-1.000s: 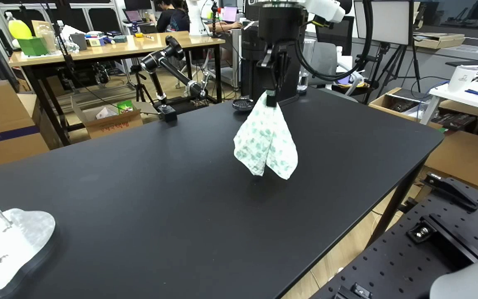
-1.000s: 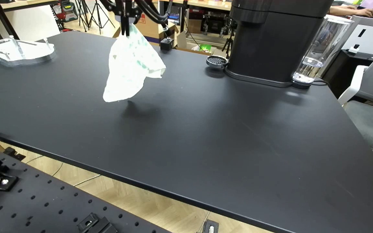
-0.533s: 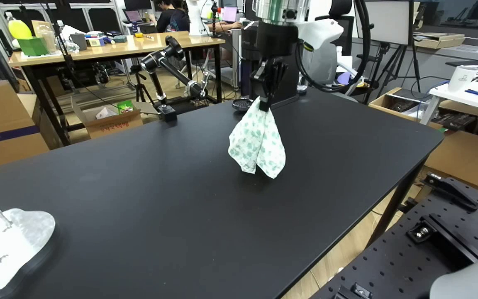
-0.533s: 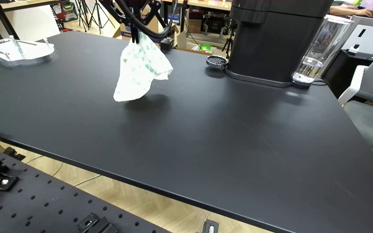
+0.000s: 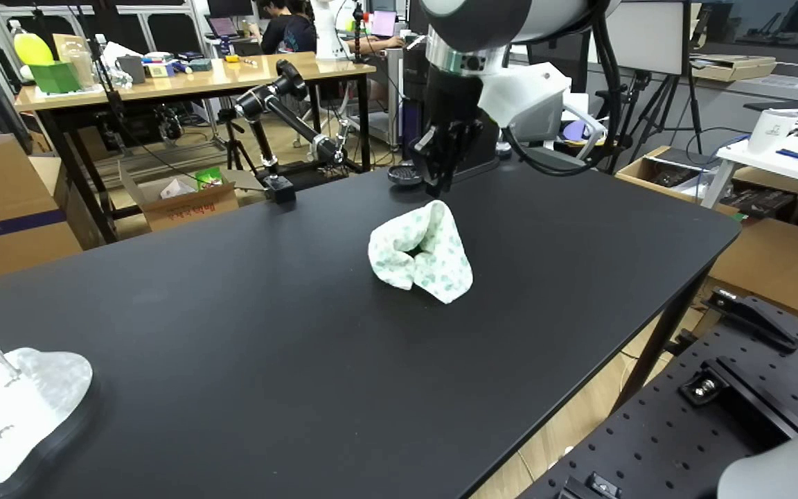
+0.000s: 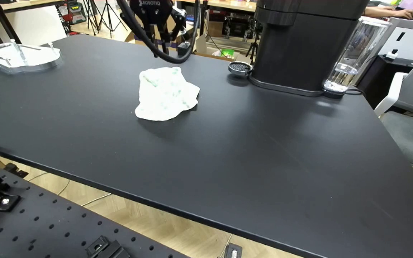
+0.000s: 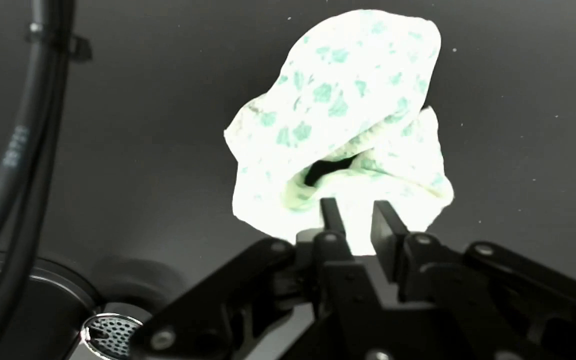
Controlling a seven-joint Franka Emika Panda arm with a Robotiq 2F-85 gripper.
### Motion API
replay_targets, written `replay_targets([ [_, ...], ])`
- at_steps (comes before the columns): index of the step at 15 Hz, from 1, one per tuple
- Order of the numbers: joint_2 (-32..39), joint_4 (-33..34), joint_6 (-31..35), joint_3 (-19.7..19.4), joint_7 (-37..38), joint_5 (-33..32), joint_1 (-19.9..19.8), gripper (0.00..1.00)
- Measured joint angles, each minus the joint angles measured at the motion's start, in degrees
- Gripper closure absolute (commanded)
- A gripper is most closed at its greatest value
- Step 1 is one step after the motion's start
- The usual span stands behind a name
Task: Take the cloth off the stand and put it on the table
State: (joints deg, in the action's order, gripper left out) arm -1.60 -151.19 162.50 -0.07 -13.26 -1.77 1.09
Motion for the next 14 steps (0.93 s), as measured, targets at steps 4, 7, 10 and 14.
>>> replay_targets([
  [4, 0.1, 0.1, -0.4, 0.0, 4.3, -3.1, -0.5, 0.19],
  [7, -1.4, 0.4, -2.6, 0.0, 6.0, -4.3, -0.6, 0.01],
  [10, -4.9, 1.1, -10.4, 0.4, 6.5, -4.7, -0.5, 0.00],
  [14, -9.5, 2.8, -24.5, 1.1, 6.4, -3.5, 0.0, 0.00],
])
